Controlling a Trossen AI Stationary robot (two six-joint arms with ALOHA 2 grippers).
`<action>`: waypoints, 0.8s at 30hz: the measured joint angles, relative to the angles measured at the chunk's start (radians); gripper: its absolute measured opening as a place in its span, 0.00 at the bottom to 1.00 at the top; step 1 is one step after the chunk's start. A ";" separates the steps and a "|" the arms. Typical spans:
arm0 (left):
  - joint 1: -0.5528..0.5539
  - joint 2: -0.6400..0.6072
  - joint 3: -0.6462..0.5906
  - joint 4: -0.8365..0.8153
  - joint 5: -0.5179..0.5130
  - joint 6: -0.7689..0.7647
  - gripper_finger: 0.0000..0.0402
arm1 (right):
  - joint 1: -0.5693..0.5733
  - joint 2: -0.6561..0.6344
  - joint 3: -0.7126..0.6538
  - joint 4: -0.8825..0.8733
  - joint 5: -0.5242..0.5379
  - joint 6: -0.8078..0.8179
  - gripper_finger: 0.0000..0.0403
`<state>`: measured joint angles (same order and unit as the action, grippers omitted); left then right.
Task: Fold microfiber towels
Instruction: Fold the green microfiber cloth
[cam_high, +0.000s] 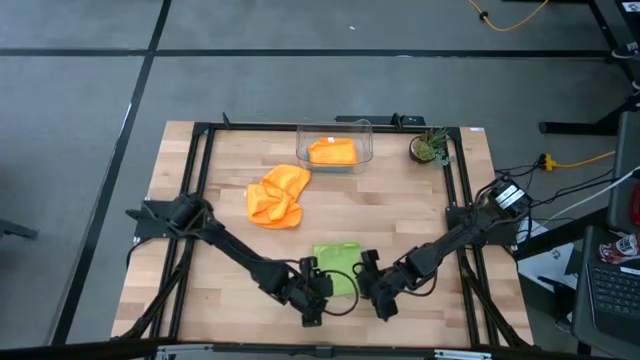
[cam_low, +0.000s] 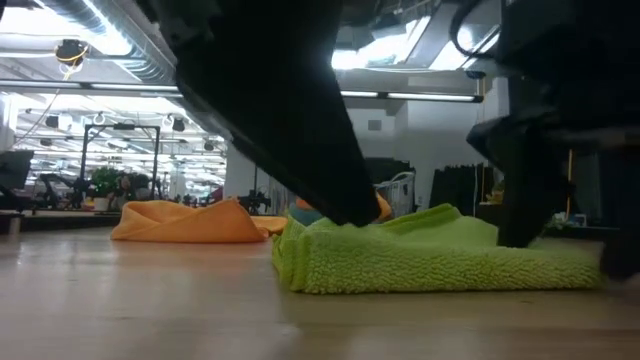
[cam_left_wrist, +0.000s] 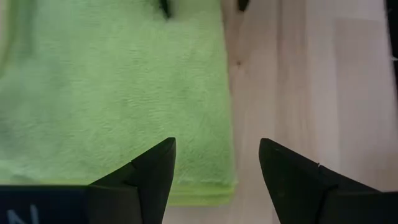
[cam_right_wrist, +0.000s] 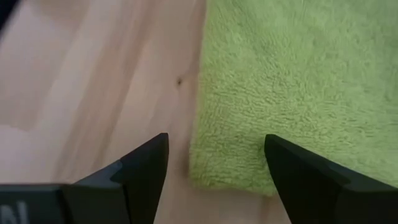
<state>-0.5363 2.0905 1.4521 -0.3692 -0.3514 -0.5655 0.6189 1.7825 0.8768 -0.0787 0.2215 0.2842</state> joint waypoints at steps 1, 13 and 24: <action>0.005 0.005 0.001 0.006 0.008 0.000 0.56 | -0.001 0.010 0.000 0.004 0.000 0.000 0.66; 0.013 0.064 0.003 0.026 0.065 -0.006 0.56 | -0.008 0.043 0.003 0.009 -0.012 0.032 0.66; 0.011 0.090 0.007 -0.009 0.032 -0.044 0.49 | -0.008 0.045 0.002 0.006 -0.012 0.029 0.58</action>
<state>-0.5255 2.1803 1.4590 -0.3782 -0.3199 -0.6100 0.6106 1.8279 0.8791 -0.0731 0.2092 0.3136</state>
